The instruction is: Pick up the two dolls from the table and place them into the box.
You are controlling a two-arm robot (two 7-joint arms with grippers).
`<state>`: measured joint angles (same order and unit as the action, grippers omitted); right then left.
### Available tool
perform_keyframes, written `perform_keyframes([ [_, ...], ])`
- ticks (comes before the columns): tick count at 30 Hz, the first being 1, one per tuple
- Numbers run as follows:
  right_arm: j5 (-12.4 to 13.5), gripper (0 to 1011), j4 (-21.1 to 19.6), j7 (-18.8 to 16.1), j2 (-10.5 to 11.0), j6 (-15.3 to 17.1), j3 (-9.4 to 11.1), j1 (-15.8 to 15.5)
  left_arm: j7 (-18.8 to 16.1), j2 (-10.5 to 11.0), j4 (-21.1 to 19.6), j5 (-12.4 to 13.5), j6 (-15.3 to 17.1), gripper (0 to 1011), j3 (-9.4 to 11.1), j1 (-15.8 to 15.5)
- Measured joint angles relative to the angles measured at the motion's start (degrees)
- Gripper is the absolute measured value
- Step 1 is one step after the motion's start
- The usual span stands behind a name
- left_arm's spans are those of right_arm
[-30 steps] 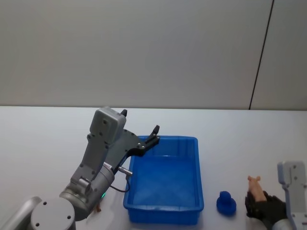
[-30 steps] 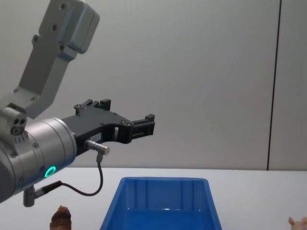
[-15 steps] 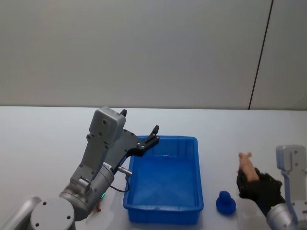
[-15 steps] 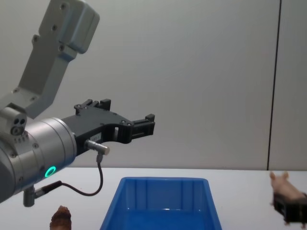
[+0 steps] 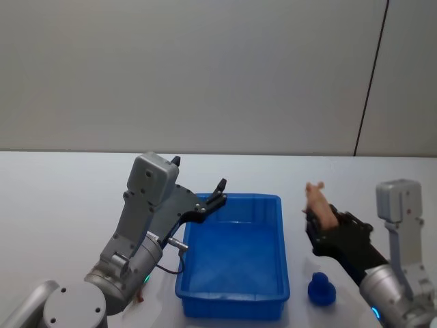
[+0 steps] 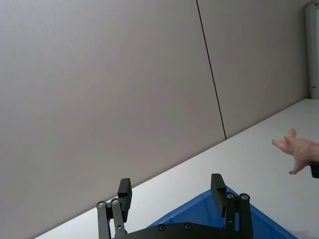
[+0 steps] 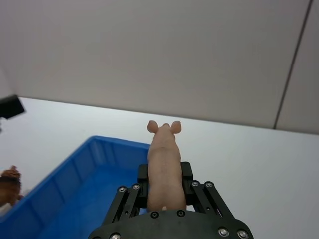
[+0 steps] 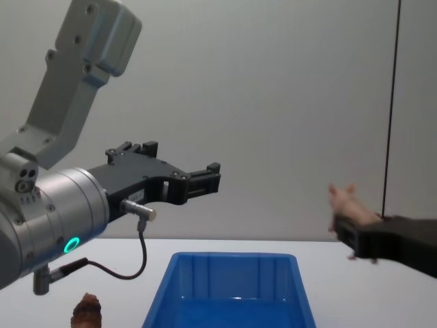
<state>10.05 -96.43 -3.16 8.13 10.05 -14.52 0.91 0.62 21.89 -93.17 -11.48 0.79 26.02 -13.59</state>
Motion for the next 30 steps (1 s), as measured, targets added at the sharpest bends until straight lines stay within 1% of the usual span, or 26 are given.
perform_keyframes([
  [4, -0.45, 371, 0.42, -2.67, -0.54, -0.94, -0.44, 1.1, 0.0, 0.0, 0.0, 0.0, 0.0, 1001, 0.0, 0.0],
  [5, -0.67, 371, 0.79, -3.83, -0.79, -1.31, -0.62, 1.57, 0.0, 0.0, 0.0, 0.0, 0.0, 1001, 0.0, 0.0],
  [8, -0.96, 369, 1.45, -5.34, -1.23, -1.75, -0.93, 2.37, 0.0, 0.0, 0.0, 0.0, 0.0, 1001, 0.0, 0.0],
  [11, -1.61, 371, 3.05, -8.34, -2.2, -2.59, -1.53, 4.07, 0.0, 0.0, 0.0, 0.0, 0.0, 1001, 0.0, 0.0],
  [14, -2.2, 373, 4.94, -10.45, -3.09, -3.13, -2.07, 5.51, 0.0, 0.0, 0.0, 0.0, 0.0, 1001, 0.0, 0.0],
  [16, -2.62, 407, 6.02, -11.67, -3.59, -3.43, -2.37, 6.31, 0.0, 0.0, 0.0, 0.0, 0.0, 1001, 0.0, 0.0],
  [17, -3.07, 445, 7.46, -12.67, -4.25, -3.63, -2.78, 7.29, 0.0, 0.0, 0.0, 0.0, 0.0, 1001, 0.0, 0.0],
  [18, -3.3, 457, 7.93, -13.17, -4.57, -3.73, -2.92, 7.74, 0.0, 0.0, 0.0, 0.0, 0.0, 1001, 0.0, 0.0],
  [19, -3.53, 487, 8.82, -13.62, -4.86, -3.83, -3.17, 8.17, 0.0, 0.0, 0.0, 0.0, 0.0, 1001, 0.0, 0.0],
  [20, -4.04, 543, 10.12, -14.6, -5.45, -4.04, -3.57, 9.01, 0.0, 0.0, 0.0, 0.0, 0.0, 1001, 0.0, 0.0],
  [21, -4.24, 543, 10.76, -14.97, -5.81, -4.11, -3.74, 9.55, 0.0, 0.0, 0.0, 0.0, 0.0, 1001, 0.0, 0.0],
  [22, -4.61, 581, 12.12, -15.63, -6.32, -4.28, -4.07, 10.27, 0.0, 0.0, 0.0, 0.0, 0.0, 1001, 0.0, 0.0],
  [23, -4.61, 622, 12.12, -15.63, -6.32, -4.28, -4.07, 10.27, 0.0, 0.0, 0.0, 0.0, 0.0, 1001, 0.0, 0.0],
  [26, -5.27, 704, 14.16, -16.52, -7.19, -4.53, -4.59, 11.52, 0.0, 0.0, 0.0, 0.0, 0.0, 1001, 0.0, 0.0],
  [27, -5.39, 759, 14.41, -16.62, -7.31, -4.57, -4.66, 11.69, 0.0, 0.0, 0.0, 0.0, 0.0, 1001, 0.0, 0.0],
  [29, -5.84, 790, 15.66, -16.68, -7.83, -4.66, -4.98, 12.4, 0.0, 0.0, 0.0, 0.0, 0.0, 1001, 0.0, 0.0],
  [30, -5.84, 812, 15.66, -16.68, -7.83, -4.66, -4.98, 12.4, 0.0, 0.0, 0.0, 0.0, 0.0, 1001, 0.0, 0.0],
])
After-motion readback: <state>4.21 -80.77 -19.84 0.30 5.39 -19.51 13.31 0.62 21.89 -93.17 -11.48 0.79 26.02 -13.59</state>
